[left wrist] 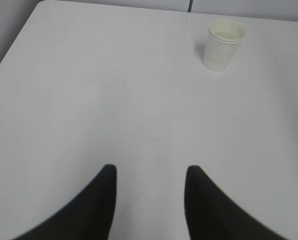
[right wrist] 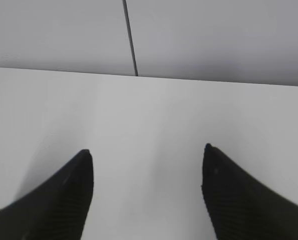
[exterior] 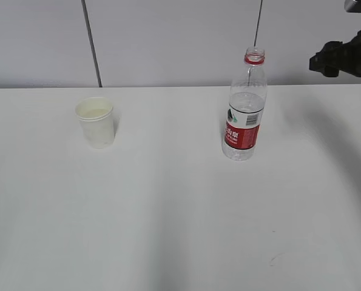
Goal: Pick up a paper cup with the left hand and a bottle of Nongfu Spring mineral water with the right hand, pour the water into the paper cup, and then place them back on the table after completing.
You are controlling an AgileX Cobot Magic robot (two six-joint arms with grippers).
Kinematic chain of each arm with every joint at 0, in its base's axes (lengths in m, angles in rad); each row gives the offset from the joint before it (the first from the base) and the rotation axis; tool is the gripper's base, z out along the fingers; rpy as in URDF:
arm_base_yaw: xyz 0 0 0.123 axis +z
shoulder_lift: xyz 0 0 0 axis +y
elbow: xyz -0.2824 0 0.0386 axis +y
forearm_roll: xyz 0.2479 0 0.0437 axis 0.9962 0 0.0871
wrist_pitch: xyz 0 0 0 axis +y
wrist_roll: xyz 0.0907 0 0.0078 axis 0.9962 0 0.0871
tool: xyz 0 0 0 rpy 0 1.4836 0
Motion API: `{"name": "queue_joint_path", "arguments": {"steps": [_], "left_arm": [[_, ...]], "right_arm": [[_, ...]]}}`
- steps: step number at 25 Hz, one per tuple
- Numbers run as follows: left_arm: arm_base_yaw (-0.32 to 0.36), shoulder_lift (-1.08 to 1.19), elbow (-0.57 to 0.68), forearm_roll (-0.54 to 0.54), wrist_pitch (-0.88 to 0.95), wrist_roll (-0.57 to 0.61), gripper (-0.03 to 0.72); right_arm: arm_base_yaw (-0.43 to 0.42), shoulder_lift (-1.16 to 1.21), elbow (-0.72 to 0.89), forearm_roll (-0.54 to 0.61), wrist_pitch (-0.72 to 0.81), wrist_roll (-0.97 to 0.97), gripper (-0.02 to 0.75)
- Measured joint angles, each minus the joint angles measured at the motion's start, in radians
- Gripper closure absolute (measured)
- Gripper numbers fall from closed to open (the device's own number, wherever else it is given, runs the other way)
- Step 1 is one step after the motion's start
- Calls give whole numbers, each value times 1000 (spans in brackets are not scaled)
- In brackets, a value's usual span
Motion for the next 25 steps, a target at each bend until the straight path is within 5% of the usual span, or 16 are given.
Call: {"name": "queue_joint_path", "arguments": {"steps": [25], "left_arm": [[0,0,0,0,0,0,440]], "right_arm": [[30,-115,80,42,157,-91,238]]}}
